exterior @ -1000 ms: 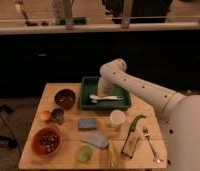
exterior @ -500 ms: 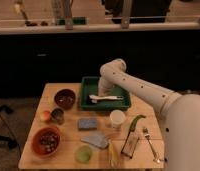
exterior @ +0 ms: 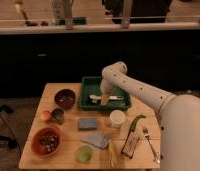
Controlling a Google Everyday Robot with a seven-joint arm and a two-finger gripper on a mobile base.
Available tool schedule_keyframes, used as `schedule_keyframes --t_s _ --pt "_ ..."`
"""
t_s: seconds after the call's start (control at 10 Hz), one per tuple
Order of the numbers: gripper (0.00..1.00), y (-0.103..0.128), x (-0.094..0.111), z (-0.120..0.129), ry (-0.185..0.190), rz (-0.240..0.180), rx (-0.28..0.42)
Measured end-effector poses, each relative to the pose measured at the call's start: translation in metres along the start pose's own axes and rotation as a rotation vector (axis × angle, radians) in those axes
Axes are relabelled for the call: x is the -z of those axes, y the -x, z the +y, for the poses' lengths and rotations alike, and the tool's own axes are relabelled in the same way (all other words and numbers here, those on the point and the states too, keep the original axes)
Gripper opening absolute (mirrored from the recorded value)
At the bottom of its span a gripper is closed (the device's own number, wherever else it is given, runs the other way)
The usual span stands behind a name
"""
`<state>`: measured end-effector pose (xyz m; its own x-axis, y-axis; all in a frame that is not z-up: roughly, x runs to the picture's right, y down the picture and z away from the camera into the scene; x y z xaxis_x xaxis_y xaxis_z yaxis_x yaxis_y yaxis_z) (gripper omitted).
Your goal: Place brush in purple bowl
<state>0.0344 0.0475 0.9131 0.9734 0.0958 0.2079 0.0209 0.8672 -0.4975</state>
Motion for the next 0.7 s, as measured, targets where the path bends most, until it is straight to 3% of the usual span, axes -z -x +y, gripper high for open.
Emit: schedule_keyframes --t_s 0.7 --pt "0.80 -0.028 -0.023 -0.011 0.027 0.028 -0.071"
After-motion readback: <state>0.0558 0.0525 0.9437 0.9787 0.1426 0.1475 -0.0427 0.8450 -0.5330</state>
